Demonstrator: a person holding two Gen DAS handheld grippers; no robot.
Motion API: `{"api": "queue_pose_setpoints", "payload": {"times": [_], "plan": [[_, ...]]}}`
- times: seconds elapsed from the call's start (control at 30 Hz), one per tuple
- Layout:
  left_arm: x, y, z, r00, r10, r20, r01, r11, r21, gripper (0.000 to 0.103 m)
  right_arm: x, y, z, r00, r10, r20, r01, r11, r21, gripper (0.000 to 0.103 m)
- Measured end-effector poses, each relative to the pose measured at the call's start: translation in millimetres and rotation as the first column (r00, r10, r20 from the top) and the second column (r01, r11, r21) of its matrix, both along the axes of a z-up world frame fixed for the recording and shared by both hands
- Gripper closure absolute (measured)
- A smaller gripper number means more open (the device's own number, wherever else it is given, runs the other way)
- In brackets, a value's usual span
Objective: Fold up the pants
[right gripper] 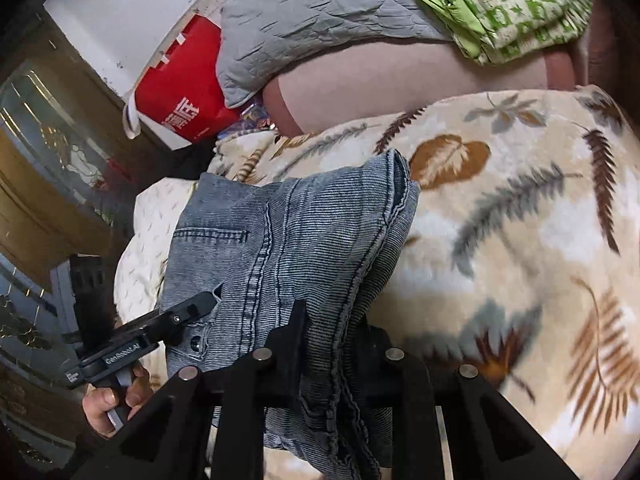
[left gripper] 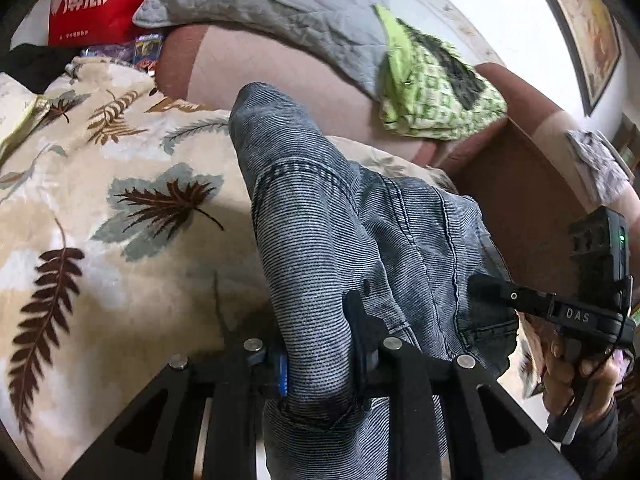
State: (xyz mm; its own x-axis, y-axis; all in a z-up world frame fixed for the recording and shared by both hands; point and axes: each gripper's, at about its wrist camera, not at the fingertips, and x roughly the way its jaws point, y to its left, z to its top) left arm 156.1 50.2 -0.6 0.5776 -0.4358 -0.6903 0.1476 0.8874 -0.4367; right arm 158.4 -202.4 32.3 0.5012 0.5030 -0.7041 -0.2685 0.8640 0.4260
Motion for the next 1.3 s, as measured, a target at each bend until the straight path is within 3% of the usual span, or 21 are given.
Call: {"api": "queue_pose_setpoints", "payload": {"times": [0.1,0.17,0.2,0.23,0.37,0.43,0.5,0.53,0.6,0.63,0.67,0.7,0.87,0.97,1.3], "plan": [[22.8,-1.4,-30.2,0.998,0.051,-0.048,-0.048,0.997,0.064,0.062,21.6,7.8,-28.8,1.0,-0.01,-0.021,0.01,1.0,-0.014,0.08],[34.7,-2.5,-58.6,0.987,0.105,-0.122,-0.087,0.986,0.145,0.053,32.2,13.8,-63.7,0.996,-0.03,-0.084,0.023,0.997,-0.077,0.073],[34.7,-2.5,-64.5,0.983,0.131,-0.127,-0.107,0.977,0.182,0.041,35.8,18.0,-78.3,0.994,-0.049,-0.099,0.034,0.99,-0.14,0.069],[32.1,-1.4,-63.9,0.983,0.144,-0.117,-0.121,0.975,0.184,0.04,35.1,18.4,-86.4,0.994,-0.07,-0.09,0.052,0.981,-0.188,0.057],[2.2,3.1,-34.3,0.984,0.17,-0.05,-0.157,0.966,0.205,0.036,12.0,17.8,-68.9,0.996,-0.092,0.021,0.094,0.966,-0.242,0.046],[-18.6,3.3,-21.0,0.985,0.171,0.013,-0.17,0.959,0.225,0.025,-5.5,16.4,-51.7,0.99,-0.114,0.083,0.132,0.956,-0.264,0.044],[-29.7,-1.9,-19.9,0.98,0.195,0.04,-0.199,0.94,0.277,0.024,-25.4,17.8,-40.4,0.986,-0.111,0.128,0.14,0.958,-0.25,0.04],[-29.4,-6.9,-26.1,0.983,0.182,0.026,-0.181,0.933,0.311,0.024,-35.1,22.4,-41.8,0.985,-0.101,0.141,0.136,0.954,-0.266,0.032],[-22.4,-17.5,-51.0,0.983,0.177,-0.049,-0.144,0.908,0.394,0.024,-39.9,37.2,-58.5,0.989,-0.07,0.129,0.114,0.922,-0.371,0.029],[-20.1,-19.5,-61.9,0.979,0.189,-0.079,-0.14,0.899,0.415,0.023,-36.0,42.5,-73.2,0.995,-0.062,0.079,0.09,0.902,-0.422,0.029],[-21.4,-17.3,-65.1,0.974,0.212,-0.077,-0.165,0.903,0.397,0.022,-31.2,45.0,-94.1,0.998,-0.058,-0.011,0.046,0.886,-0.461,0.03],[-24.3,-15.2,-62.4,0.972,0.226,-0.069,-0.184,0.905,0.383,0.023,-31.6,42.5,-98.6,0.997,-0.071,-0.026,0.052,0.892,-0.448,0.03],[-55.9,-21.9,-22.4,0.973,0.229,0.034,-0.223,0.884,0.411,0.023,-67.1,30.7,-51.0,0.991,-0.105,0.085,0.13,0.906,-0.404,0.026],[-74.8,-26.5,-6.8,0.972,0.224,0.071,-0.234,0.89,0.391,0.023,-95.9,29.0,-38.5,0.984,-0.101,0.144,0.152,0.9,-0.408,0.02],[-120.7,-53.5,6.0,0.975,0.198,0.105,-0.224,0.87,0.44,0.023,-145.1,23.1,-57.0,0.973,-0.14,0.182,0.199,0.908,-0.368,0.02]]}}
